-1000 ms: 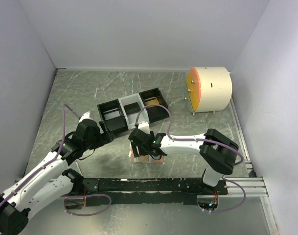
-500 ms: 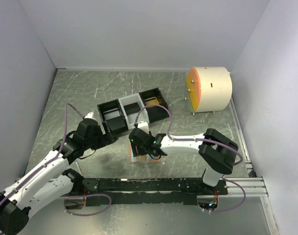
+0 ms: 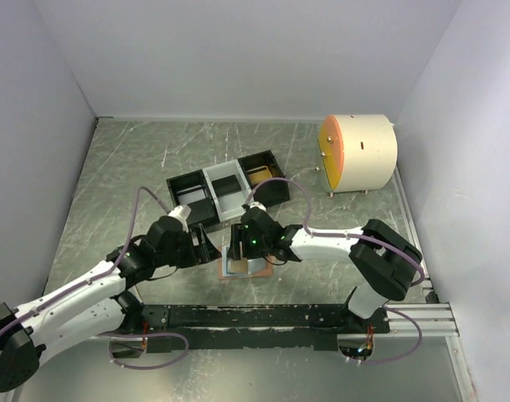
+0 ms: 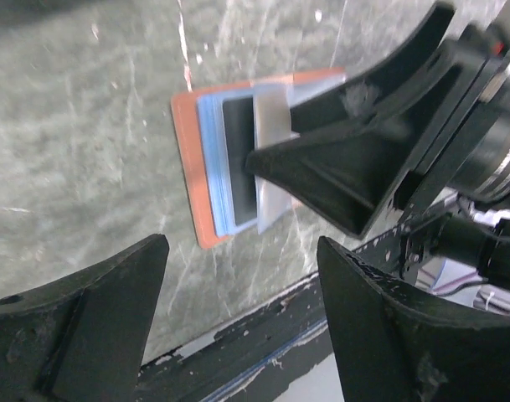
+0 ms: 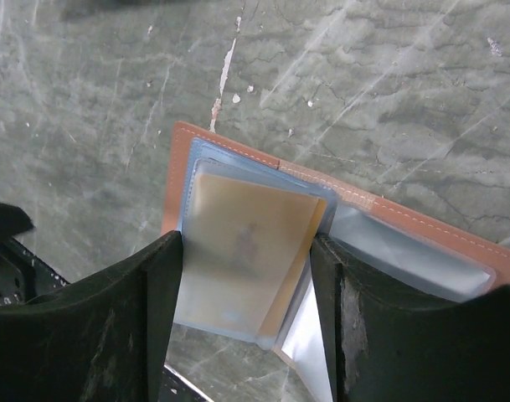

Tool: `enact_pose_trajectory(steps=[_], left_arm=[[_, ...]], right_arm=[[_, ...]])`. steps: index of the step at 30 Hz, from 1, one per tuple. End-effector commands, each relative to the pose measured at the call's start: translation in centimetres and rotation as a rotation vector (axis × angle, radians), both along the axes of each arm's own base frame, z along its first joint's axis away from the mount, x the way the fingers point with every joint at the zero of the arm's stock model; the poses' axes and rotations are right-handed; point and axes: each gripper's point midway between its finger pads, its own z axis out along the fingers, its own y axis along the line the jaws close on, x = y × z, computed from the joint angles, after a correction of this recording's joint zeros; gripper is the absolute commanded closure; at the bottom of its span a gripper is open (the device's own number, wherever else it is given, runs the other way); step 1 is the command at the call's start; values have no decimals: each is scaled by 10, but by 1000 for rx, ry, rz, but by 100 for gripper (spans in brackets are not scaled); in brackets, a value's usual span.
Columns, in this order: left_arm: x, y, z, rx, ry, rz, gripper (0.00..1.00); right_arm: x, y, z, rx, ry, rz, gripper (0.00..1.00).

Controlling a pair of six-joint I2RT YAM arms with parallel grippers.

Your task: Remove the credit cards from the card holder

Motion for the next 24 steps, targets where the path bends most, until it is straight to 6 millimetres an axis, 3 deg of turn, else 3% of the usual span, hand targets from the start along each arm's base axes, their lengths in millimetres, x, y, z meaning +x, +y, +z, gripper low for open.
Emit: enact_pose_trajectory(steps=[1,10,17,24], left_arm=[[-6,-17,-1,-41,0,-16,18],[-18,-44,-16,-65,17,-81,39],[-17,-62,-34,-73,26,-92,47],[-7,-80,-28,-145,-24,-74,55]], right_arm=[[-16,-11,-21,-29,78,21,41],[-20,-12,-23,5,105,15,42],[-18,-14,-23,0,102,12,42],[-19,-15,-22,0,103,12,42]])
